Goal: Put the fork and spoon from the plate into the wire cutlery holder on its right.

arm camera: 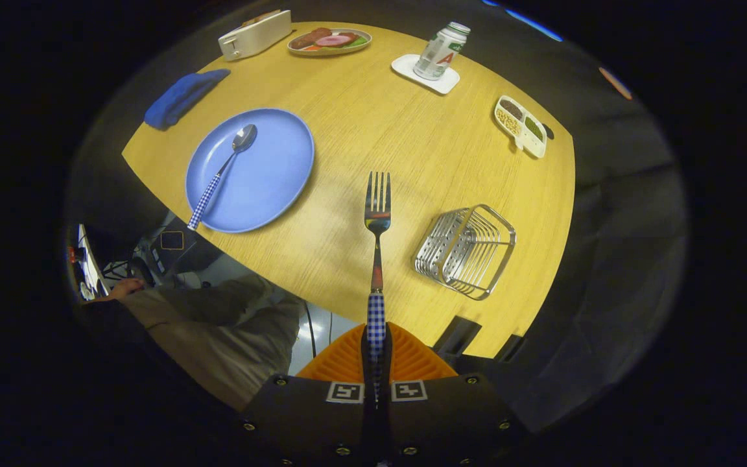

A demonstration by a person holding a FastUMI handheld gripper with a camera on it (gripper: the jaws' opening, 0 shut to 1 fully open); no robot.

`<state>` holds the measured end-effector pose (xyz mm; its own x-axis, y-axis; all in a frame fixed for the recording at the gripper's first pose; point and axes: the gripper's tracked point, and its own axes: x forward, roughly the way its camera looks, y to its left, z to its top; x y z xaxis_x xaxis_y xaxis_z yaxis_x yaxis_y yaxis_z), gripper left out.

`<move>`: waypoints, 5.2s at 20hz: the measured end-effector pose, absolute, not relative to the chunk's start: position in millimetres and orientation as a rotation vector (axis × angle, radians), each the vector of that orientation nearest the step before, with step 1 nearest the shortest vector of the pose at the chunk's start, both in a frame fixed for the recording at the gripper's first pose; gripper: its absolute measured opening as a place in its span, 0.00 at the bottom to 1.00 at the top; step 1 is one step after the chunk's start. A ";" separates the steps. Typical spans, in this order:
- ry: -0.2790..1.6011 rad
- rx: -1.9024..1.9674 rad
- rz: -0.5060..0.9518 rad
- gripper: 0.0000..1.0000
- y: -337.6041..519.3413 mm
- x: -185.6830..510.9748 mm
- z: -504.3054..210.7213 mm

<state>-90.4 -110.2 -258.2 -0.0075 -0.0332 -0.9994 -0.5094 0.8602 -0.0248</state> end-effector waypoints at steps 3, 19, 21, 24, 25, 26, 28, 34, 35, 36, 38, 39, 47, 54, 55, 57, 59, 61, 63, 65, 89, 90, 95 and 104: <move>1.592 -0.417 0.379 0.01 -138.5 -92.0 -243.4; 1.873 -0.470 0.367 0.01 -219.3 -62.2 -259.1; 1.909 -0.463 0.368 0.01 -220.0 -55.2 -266.3; 1.967 -0.465 0.372 0.01 -219.3 -48.5 -276.2; 1.996 -0.458 0.378 0.01 -218.0 -48.2 -277.9; 2.014 -0.469 0.381 0.01 -218.9 -45.7 -282.6; 2.032 -0.492 0.378 0.01 -220.8 -41.2 -288.2; 2.076 -0.523 0.382 0.01 -215.1 -33.3 -299.2; 2.091 -0.527 0.381 0.01 -213.0 -32.8 -298.2; 2.097 -0.537 0.387 0.01 -213.6 -31.2 -298.2; 2.104 -0.530 0.378 0.01 -212.8 -27.3 -299.5; 2.110 -0.519 0.373 0.01 -211.8 -26.3 -300.1; 2.131 -0.480 0.326 0.04 -208.6 -13.6 -302.2; 2.102 -0.437 0.329 0.13 -198.7 -11.5 -294.7; 2.096 -0.431 0.330 0.12 -197.6 -9.9 -292.0; 2.079 -0.410 0.328 0.27 -194.3 -2.4 -281.7; 2.039 -0.409 0.302 0.27 -195.7 -0.5 -280.1; 2.000 -0.396 0.274 0.27 -193.0 2.5 -272.0; 1.952 -0.405 0.259 0.27 -189.1 3.5 -261.3; 1.915 -0.408 0.255 0.27 -181.9 -2.0 -251.2; 1.738 -0.346 0.522 0.27 44.6 -81.6 -233.5; 1.736 -0.311 0.530 0.27 58.7 -82.7 -235.2; 1.745 -0.271 0.550 0.27 94.7 -90.2 -251.2; 1.770 -0.169 0.544 0.27 154.3 -93.8 -282.2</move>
